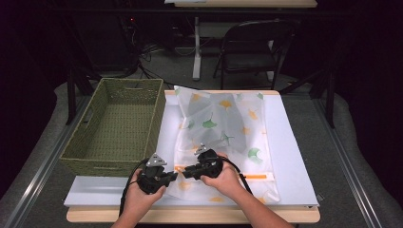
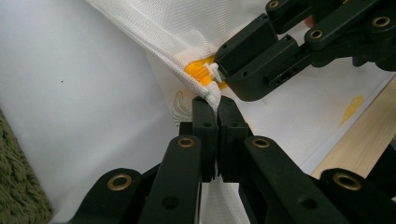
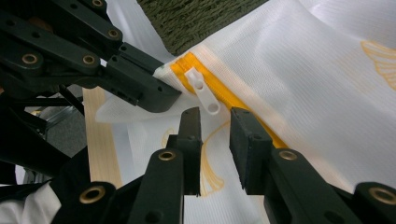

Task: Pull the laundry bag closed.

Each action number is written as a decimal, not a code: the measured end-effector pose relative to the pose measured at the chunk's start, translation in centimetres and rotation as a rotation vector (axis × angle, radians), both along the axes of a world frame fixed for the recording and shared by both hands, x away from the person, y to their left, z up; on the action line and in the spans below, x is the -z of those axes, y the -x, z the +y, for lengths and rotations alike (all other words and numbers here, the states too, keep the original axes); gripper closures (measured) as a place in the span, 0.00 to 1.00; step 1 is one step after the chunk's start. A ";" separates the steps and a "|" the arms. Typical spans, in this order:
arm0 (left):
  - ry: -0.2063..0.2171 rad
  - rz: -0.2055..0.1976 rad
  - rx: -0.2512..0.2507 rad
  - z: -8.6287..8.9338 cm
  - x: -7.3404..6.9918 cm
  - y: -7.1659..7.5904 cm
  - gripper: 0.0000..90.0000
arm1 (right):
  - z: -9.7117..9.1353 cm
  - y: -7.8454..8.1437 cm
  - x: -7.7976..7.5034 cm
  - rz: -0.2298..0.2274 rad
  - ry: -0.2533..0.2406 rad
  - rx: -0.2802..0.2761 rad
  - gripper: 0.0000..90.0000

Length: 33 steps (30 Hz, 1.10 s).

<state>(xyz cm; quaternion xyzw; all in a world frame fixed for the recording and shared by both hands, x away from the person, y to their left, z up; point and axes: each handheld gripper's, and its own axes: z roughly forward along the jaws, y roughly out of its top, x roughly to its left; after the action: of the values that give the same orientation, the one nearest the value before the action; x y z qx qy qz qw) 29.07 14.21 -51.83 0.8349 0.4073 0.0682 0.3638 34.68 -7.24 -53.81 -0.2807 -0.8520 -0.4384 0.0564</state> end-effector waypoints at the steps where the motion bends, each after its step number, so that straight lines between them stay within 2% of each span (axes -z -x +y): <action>1: -0.003 0.004 0.002 0.0 0.0 0.0 0.98 | 0.1 -0.1 0.0 0.003 -0.004 -0.003 0.82; 3: 0.001 0.014 -0.005 0.0 0.0 0.2 0.98 | 0.3 -0.2 0.1 0.009 -0.013 -0.015 0.81; 5: -0.002 0.003 0.002 0.1 0.1 0.2 0.98 | 0.5 -0.3 0.2 0.017 -0.023 -0.025 0.80; 10: -0.003 0.011 -0.004 0.4 0.2 0.3 0.98 | 0.9 -0.4 0.6 0.035 -0.027 -0.042 0.80; 12: 0.002 0.010 -0.011 0.4 0.2 0.3 0.98 | 1.0 -0.4 0.7 0.068 -0.036 -0.044 0.80; 17: 0.002 0.020 -0.002 0.4 0.2 0.2 0.98 | 1.3 -0.3 0.9 0.075 -0.038 -0.060 0.82; 19: -0.007 0.021 0.000 0.5 0.3 0.1 0.98 | 1.2 -0.3 0.8 0.057 -0.041 -0.069 0.82; 21: 0.000 0.035 -0.003 0.5 0.4 0.1 0.98 | 1.1 -0.3 0.6 0.053 -0.048 -0.068 0.84; 24: -0.005 0.031 0.002 0.5 0.5 0.0 0.98 | 0.9 -0.2 0.3 0.052 -0.071 -0.071 0.85; 29: 0.009 0.033 -0.008 0.4 0.5 0.1 0.98 | 1.1 -0.1 0.4 0.047 -0.058 -0.056 0.90; 33: 0.002 0.031 0.002 0.4 0.5 0.0 0.98 | 1.2 -0.2 0.5 0.050 -0.056 -0.045 0.93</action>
<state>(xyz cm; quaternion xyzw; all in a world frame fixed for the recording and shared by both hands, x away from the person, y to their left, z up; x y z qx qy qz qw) 29.02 14.62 -52.32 0.8361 0.4119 0.0546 0.3582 34.85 -6.09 -54.29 -0.2707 -0.8438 -0.4535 0.0950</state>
